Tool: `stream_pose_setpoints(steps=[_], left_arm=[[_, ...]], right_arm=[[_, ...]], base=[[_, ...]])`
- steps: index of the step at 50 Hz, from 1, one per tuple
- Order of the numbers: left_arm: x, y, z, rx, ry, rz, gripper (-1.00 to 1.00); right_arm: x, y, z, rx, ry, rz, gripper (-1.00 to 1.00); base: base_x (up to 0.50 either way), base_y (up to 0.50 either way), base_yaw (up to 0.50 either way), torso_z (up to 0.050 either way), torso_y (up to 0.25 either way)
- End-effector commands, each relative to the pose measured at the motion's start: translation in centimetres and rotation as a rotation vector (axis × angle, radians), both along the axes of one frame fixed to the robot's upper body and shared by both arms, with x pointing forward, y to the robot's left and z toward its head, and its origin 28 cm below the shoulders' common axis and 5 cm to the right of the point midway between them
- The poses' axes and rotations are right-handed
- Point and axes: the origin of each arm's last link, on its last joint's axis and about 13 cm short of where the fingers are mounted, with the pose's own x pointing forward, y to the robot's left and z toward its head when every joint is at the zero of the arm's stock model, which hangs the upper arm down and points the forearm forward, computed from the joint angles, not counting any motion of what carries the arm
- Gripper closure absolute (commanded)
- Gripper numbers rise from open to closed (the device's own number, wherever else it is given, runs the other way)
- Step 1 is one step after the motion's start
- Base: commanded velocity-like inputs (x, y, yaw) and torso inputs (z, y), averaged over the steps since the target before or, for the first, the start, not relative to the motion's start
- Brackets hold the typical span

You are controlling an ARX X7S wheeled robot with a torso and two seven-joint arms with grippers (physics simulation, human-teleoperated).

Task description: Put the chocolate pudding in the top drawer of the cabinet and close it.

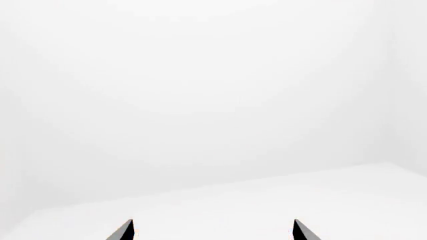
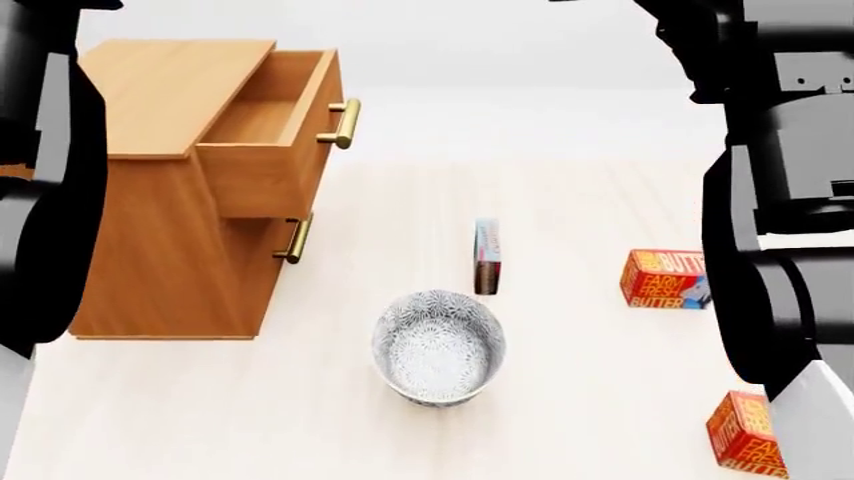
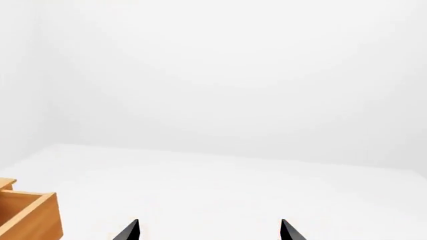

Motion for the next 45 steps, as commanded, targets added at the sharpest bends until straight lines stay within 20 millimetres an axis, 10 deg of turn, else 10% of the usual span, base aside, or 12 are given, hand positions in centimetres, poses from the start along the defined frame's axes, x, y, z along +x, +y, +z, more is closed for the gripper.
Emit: stream_pose_setpoints(steps=[1, 45], left_arm=[[-0.16, 0.04, 0.18, 0.002, -0.002, -0.001, -1.00], [-0.21, -0.11, -0.28, 0.000, 0.017, -0.023, -1.00]], right_arm=[[0.02, 0.04, -0.04, 0.006, 0.003, 0.002, -1.00], [0.15, 0.39, -0.52, 0.036, 0.019, 0.025, -1.00]], base=[[0.36, 0.00, 0.00, 0.000, 0.000], [0.16, 0.00, 0.00, 0.000, 0.000]])
